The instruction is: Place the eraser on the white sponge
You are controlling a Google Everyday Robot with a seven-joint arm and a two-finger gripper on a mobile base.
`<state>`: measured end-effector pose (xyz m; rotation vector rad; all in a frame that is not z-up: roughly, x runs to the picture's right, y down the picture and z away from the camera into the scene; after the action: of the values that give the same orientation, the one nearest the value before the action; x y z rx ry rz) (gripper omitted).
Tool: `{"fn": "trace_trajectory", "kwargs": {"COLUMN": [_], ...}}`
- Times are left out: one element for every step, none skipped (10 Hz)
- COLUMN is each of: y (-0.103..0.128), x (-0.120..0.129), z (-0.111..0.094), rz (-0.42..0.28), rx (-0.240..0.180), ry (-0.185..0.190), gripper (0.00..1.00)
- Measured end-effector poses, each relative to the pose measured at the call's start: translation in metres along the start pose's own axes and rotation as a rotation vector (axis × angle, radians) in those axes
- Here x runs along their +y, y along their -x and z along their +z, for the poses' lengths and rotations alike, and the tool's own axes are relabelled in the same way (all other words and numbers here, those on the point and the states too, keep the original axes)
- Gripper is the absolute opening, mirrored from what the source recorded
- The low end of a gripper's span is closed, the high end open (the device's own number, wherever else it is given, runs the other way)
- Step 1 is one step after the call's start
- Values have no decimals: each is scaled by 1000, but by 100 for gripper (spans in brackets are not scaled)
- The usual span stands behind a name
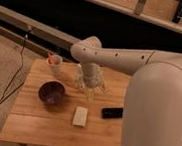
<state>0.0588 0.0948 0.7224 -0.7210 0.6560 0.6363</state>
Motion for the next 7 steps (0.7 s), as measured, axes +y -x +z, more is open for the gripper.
{"fn": "trace_trajectory", "kwargs": {"y": [0,1,-1,-8,-22,-31,-41], "x": [-5,-10,-13,-15,-15,-14,-13], "z": [-2,-6,-7,-7,-2,2,7], "rz": [-33,-91,-113,-133,-142,-143,-141], "rx": [-11,-40,-56,-76,-96,-104,-119], "ry": [-34,-87,-107,-119,-117,-109,-91], "gripper": [65,65,65,65,65,65,65]}}
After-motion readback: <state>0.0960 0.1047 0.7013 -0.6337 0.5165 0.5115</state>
